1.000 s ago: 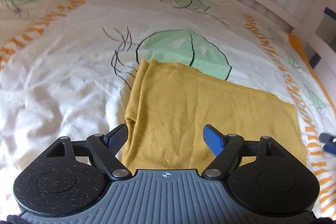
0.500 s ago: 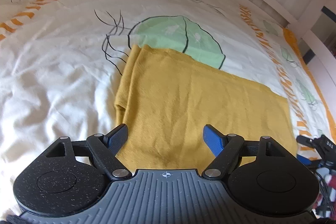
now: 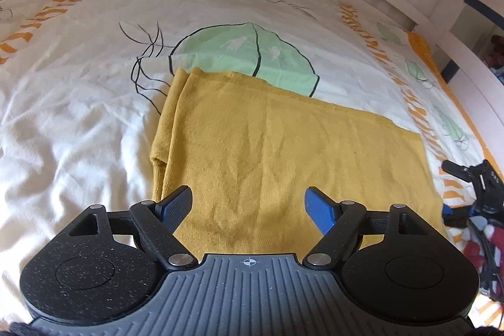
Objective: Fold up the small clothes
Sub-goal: 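Grasp the side edge of the folded sweater with the right tool, then fold the held side over the sweater with the right tool, release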
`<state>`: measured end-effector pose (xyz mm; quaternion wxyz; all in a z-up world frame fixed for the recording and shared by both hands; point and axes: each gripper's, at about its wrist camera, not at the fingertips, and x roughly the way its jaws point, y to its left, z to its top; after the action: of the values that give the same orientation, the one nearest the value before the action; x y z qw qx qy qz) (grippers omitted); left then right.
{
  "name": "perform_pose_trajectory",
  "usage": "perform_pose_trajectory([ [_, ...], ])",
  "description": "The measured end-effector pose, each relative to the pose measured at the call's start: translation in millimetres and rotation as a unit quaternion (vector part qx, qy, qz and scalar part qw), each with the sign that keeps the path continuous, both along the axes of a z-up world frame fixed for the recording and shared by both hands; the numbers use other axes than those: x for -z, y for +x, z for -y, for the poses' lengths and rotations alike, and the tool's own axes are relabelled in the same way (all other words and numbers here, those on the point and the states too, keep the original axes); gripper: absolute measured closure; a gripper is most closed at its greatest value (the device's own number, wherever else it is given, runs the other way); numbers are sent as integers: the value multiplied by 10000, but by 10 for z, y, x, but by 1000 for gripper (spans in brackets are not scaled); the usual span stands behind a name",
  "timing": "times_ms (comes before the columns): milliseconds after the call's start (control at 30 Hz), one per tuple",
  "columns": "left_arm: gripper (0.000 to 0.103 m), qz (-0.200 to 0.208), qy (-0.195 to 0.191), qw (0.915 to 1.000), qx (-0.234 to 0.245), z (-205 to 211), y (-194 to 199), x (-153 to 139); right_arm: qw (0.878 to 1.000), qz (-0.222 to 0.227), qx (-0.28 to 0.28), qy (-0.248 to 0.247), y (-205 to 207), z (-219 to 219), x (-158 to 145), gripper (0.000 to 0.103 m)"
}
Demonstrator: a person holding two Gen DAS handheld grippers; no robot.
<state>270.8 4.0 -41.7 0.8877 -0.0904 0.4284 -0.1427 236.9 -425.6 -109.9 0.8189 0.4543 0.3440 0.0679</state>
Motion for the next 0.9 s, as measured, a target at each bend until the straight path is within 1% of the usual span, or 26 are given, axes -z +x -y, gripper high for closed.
perform_pose_trajectory([
  [167,26,59,31,10000,62,27,-14,47,9994,-12,-259,-239,97,-95,-45,0],
  [200,26,54,34,10000,66,29,-17,65,9992,-23,-324,-242,127,-117,-59,2],
  [233,26,39,43,10000,77,34,-15,85,9990,-27,-389,-223,160,-143,-70,6],
  [267,26,21,61,9999,86,40,-12,103,9987,-48,-466,-186,182,-179,-74,19],
  [300,26,9,80,9999,90,46,-9,116,9983,-166,-527,-173,216,-226,-60,32],
  [333,26,12,90,9999,96,56,-6,124,9976,-289,-577,-247,232,-280,-56,37],
  [433,26,74,155,9997,177,88,-4,140,9934,-505,-676,-778,253,-369,-111,54],
  [467,26,86,204,9996,192,106,-2,143,9926,-639,-644,-807,256,-352,-131,65],
  [500,26,82,245,9995,188,126,4,140,9930,-748,-587,-705,252,-314,-144,69],
  [567,26,21,263,9996,139,179,41,115,9939,-793,-502,-581,225,-251,-176,69],
  [667,26,-9,265,9995,159,345,157,32,9912,-866,-638,-768,240,-259,-176,69],
  [700,26,20,291,9994,187,426,214,-3,9910,-886,-665,-748,245,-259,-163,69],
  [800,26,109,388,9990,205,687,426,-82,9923,-939,-633,-506,261,-197,-106,68],
  [900,26,85,552,9983,173,943,659,-67,9927,-959,-631,-376,256,-169,-39,69],
])
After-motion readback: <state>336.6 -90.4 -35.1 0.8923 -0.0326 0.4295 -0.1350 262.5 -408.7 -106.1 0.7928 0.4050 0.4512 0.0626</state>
